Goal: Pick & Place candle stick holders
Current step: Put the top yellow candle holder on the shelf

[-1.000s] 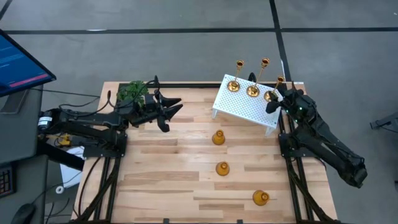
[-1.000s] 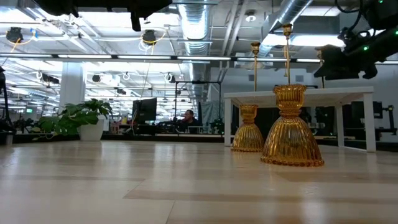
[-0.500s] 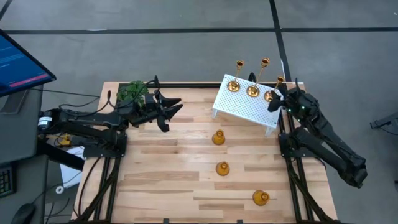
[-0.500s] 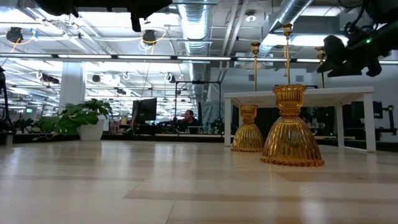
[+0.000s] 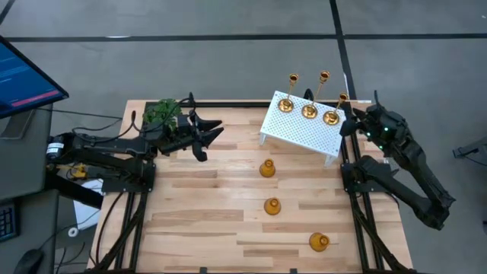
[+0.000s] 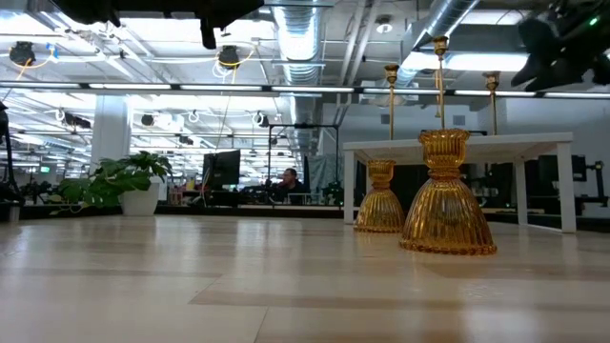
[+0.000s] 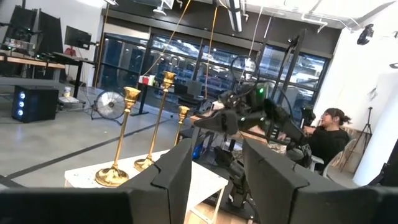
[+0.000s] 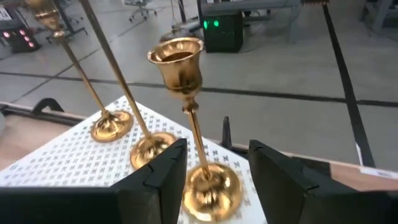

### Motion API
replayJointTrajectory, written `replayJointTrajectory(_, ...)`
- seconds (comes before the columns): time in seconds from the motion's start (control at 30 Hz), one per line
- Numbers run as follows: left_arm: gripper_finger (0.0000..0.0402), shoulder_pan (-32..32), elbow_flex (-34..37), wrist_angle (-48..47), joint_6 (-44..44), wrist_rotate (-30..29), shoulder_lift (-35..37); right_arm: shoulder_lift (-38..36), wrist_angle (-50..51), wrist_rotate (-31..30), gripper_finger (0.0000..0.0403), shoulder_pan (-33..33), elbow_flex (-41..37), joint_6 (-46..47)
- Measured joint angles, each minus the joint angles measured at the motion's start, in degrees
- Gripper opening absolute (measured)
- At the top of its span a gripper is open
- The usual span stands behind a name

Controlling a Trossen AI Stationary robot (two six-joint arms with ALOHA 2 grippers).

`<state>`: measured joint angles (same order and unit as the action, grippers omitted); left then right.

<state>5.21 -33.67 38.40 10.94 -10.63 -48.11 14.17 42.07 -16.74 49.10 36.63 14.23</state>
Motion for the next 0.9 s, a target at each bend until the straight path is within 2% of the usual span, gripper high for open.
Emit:
replayJointTrajectory(0.13,0.0148,0.0,0.0,-2.5,0.5,0.1,0.0,-0.5,5.6,1.8,0.0152,-0.6,4.5,1.0)
replayJointTrajectory(0.27,0.0159,0.0,0.0,-8.1,4.6,0.0,-0.2,-0.6,16.4,2.5,0.014,-1.5,10.9,2.7)
replayJointTrajectory(0.47,0.0181,-0.1,0.0,-17.9,7.7,1.3,-2.9,-0.6,26.1,8.4,0.0125,-1.4,18.0,5.3)
replayJointTrajectory(0.63,0.0199,-0.8,0.0,-21.0,8.8,6.6,-8.9,-0.6,30.7,14.2,0.0121,-0.3,19.4,6.3)
replayJointTrajectory(0.9,0.0219,-2.4,0.0,-20.8,7.0,12.1,-18.8,-0.6,34.0,23.2,0.012,5.8,19.4,4.0)
